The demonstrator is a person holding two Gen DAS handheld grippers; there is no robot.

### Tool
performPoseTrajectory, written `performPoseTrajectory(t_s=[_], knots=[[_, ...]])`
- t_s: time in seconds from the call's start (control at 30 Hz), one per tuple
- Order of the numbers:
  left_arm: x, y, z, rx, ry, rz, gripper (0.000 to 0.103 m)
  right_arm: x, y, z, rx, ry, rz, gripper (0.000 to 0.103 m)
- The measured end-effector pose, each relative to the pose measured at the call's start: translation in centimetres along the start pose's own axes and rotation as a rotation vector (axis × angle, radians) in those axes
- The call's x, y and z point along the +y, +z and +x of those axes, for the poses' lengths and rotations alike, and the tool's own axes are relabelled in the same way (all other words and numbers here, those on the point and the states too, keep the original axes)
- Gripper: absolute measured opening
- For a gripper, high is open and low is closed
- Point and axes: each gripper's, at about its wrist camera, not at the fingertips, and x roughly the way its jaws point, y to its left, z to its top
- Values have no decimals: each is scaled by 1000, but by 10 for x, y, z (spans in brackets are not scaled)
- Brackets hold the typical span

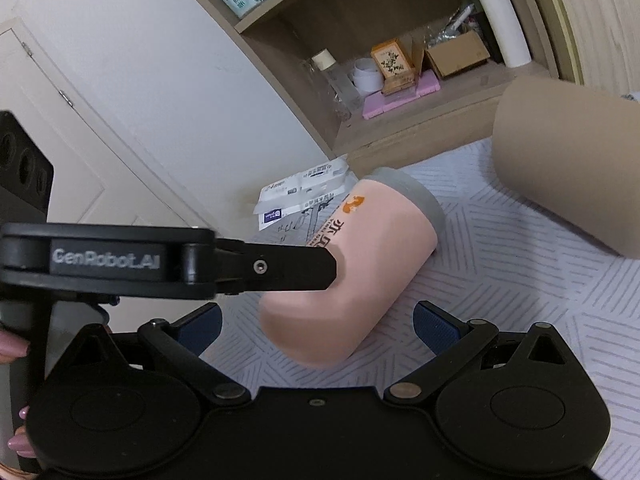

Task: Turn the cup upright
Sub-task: 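Grasp the lying pink cup with the left gripper while the right gripper pushes its base, then rotate the pink cup upright with the left gripper while the right gripper supports its side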

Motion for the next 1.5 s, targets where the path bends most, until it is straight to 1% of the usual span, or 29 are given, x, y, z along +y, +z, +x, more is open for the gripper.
performPoseTrajectory(t_s=[0.07, 0.13, 0.17, 0.23, 0.3, 0.33, 0.4, 0.43, 0.6, 0.73, 0.83, 1.03, 1.2, 1.3, 1.5], knots=[[4, -1, 1, 20, -28, -37, 62, -1, 0, 3, 6, 4, 3, 103], [9, -2, 5, 54, -41, -92, 57, -1, -1, 6, 18, 13, -1, 100], [11, -3, 5, 55, -46, -115, 57, -2, -2, 7, 23, 15, -4, 97], [12, -5, 4, 55, -50, -135, 57, -1, -3, 8, 14, 9, -13, 95], [11, -7, 4, 55, -52, -140, 56, -1, -3, 8, 11, 14, -11, 90], [10, -8, 4, 54, -49, -142, 56, -2, -3, 8, 11, 15, -7, 88], [6, -9, 2, 52, -34, -136, 55, -3, -3, 7, 8, 3, -12, 80], [4, -9, 1, 53, -31, -133, 55, -2, -4, 7, 8, -8, -20, 80], [-4, -12, -2, 82, -51, -146, 53, -7, -6, -2, 18, -6, -24, 80], [-16, -21, -4, 117, -54, -143, 52, -11, -11, -15, 61, 1, -43, 80], [-29, -31, -6, 145, -72, -140, 52, -13, -15, -29, 106, 0, -74, 80], [-64, -49, -7, 181, -100, -118, 52, -27, -22, -61, 151, 6, -107, 80], [-86, -58, -2, 228, -130, -134, 52, -42, -26, -81, 185, 15, -115, 80], [-99, -63, 3, 264, -158, -144, 52, -46, -27, -91, 205, -6, -149, 79], [-112, -68, 3, 264, -173, -133, 52, -49, -23, -103, 255, -18, -222, 79]])
